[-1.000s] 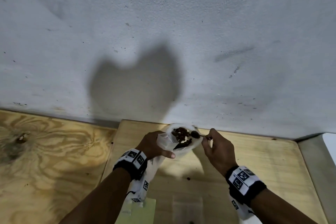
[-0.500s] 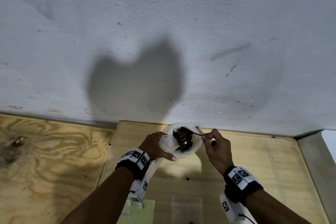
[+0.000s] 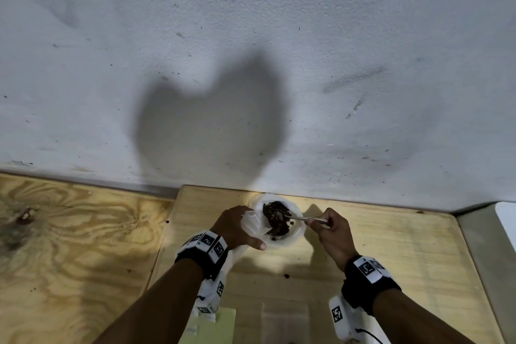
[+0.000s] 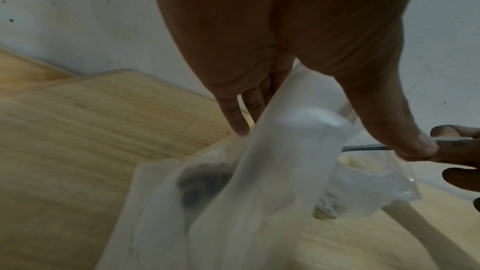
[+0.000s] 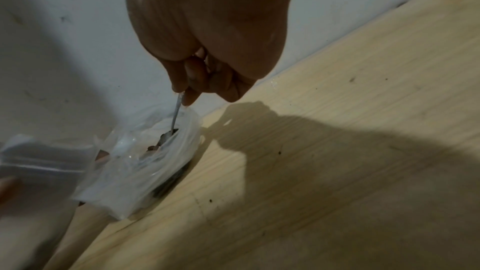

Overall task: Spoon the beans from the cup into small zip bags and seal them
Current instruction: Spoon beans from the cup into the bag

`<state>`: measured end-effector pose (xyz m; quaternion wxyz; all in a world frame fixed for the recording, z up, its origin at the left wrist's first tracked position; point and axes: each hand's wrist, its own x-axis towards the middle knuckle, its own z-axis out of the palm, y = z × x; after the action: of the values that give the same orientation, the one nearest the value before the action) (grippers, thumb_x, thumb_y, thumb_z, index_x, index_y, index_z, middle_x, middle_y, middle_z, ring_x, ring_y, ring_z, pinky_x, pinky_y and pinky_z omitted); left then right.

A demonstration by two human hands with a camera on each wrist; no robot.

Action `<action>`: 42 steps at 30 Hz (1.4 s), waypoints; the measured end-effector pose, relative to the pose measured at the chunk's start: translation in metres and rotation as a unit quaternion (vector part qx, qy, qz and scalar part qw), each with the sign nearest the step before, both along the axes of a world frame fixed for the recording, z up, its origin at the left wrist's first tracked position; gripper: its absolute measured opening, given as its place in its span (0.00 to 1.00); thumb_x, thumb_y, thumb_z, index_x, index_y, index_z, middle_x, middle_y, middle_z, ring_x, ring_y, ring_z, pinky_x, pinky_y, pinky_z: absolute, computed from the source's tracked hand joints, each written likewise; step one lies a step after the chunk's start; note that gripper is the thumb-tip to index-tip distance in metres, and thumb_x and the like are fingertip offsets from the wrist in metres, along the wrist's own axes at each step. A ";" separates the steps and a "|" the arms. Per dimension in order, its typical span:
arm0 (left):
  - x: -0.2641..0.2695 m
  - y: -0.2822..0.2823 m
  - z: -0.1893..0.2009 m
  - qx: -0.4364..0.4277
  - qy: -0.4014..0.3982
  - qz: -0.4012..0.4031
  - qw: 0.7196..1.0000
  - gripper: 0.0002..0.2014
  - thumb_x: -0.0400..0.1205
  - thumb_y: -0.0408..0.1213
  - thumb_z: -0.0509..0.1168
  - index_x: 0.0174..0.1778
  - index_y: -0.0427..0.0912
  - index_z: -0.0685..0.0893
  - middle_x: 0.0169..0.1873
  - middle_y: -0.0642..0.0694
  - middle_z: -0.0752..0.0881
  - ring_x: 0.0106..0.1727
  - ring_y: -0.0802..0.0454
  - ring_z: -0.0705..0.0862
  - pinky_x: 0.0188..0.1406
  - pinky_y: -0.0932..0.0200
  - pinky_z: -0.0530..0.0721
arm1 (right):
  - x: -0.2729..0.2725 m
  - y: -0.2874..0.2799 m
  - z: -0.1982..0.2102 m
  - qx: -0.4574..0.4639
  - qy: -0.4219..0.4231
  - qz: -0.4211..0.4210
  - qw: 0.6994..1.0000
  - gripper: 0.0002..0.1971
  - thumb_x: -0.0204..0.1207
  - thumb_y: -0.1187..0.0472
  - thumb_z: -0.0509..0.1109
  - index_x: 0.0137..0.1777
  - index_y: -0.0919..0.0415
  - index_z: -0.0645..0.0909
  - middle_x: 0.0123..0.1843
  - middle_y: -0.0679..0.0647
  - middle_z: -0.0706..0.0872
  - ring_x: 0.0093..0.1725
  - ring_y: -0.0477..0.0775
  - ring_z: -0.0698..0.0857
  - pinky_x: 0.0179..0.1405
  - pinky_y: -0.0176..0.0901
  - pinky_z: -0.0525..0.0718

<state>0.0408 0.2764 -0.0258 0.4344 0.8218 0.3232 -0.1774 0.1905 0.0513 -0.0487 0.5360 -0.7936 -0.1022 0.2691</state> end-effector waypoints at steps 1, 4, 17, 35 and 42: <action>0.001 0.000 0.000 -0.001 0.000 0.000 1.000 0.51 0.55 0.57 0.85 0.75 0.51 0.72 0.72 0.52 0.76 0.72 0.54 0.75 0.70 0.56 0.76 | 0.000 0.000 -0.002 0.002 0.014 -0.005 1.000 0.19 0.75 0.65 0.78 0.31 0.58 0.70 0.29 0.56 0.75 0.30 0.51 0.71 0.34 0.45 0.69; 0.001 0.001 -0.003 -0.006 -0.001 0.006 1.000 0.50 0.55 0.57 0.85 0.74 0.52 0.73 0.72 0.52 0.76 0.72 0.55 0.75 0.70 0.57 0.76 | -0.002 0.003 -0.005 -0.001 0.035 -0.022 0.999 0.19 0.74 0.68 0.77 0.31 0.57 0.69 0.29 0.55 0.75 0.29 0.51 0.68 0.32 0.45 0.67; -0.002 0.005 0.001 -0.005 -0.008 -0.003 1.000 0.51 0.55 0.55 0.85 0.75 0.52 0.72 0.73 0.53 0.75 0.73 0.55 0.74 0.67 0.61 0.75 | 0.009 -0.002 0.024 0.021 0.144 -0.113 0.983 0.10 0.75 0.71 0.74 0.36 0.64 0.77 0.31 0.63 0.77 0.17 0.47 0.62 0.19 0.36 0.59; -0.007 -0.004 0.005 -0.010 -0.056 0.014 0.998 0.51 0.54 0.54 0.86 0.74 0.51 0.74 0.72 0.54 0.76 0.72 0.57 0.74 0.71 0.58 0.75 | -0.001 0.016 0.072 0.085 0.015 -0.017 0.996 0.20 0.70 0.71 0.78 0.28 0.53 0.73 0.33 0.74 0.81 0.22 0.49 0.66 0.23 0.40 0.64; -0.007 0.000 0.006 -0.027 -0.041 0.035 0.998 0.50 0.52 0.54 0.87 0.71 0.52 0.76 0.64 0.53 0.82 0.64 0.55 0.81 0.65 0.55 0.82 | -0.021 0.024 0.080 0.071 -0.153 0.103 0.980 0.19 0.74 0.67 0.79 0.33 0.52 0.72 0.33 0.44 0.86 0.22 0.43 0.70 0.24 0.33 0.69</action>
<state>0.0342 0.2764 -0.0201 0.4751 0.8047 0.3285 -0.1369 0.1699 0.0753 0.0316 0.5388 -0.7704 -0.2827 0.1903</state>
